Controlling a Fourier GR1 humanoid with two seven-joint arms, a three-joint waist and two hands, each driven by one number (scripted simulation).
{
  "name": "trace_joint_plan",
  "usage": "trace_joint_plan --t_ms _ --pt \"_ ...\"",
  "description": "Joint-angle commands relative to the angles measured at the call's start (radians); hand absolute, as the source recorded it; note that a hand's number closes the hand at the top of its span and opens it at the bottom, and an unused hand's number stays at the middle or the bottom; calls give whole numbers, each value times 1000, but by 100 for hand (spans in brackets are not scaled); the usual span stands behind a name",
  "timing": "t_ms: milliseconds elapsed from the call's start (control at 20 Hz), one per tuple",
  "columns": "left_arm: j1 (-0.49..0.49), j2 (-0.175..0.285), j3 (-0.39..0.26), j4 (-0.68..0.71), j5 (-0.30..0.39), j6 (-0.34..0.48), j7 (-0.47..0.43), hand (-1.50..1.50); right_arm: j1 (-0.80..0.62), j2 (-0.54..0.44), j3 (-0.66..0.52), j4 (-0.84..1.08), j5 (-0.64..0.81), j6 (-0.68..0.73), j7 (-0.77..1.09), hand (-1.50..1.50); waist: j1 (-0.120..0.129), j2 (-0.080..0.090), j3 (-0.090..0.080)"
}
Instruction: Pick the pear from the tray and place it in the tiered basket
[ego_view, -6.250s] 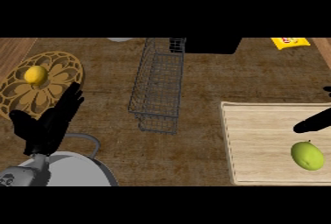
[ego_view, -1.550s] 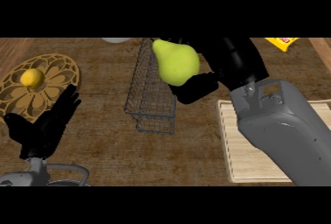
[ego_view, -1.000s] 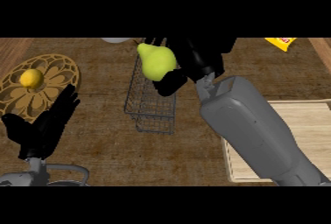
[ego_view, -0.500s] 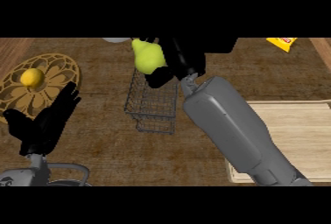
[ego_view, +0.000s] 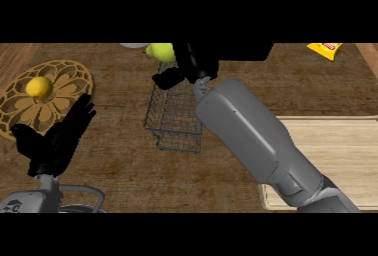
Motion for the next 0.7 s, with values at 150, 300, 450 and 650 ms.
trace_joint_plan --t_ms 150,300,450,650 --pt "-16 20 37 23 17 -34 -1 0 -37 3 -41 38 -162 -54 -53 -150 0 0 0" --pt "23 13 27 -31 2 -17 8 0 -61 3 -108 -29 -227 -54 24 -150 -5 -4 0" --pt "5 5 26 -1 -6 -18 -12 0 -32 3 -163 -41 -314 -102 -42 -150 -7 -1 0" --pt "44 9 30 -15 12 -42 -10 0 5 3 -286 -42 -431 -135 -145 -150 -2 2 1"
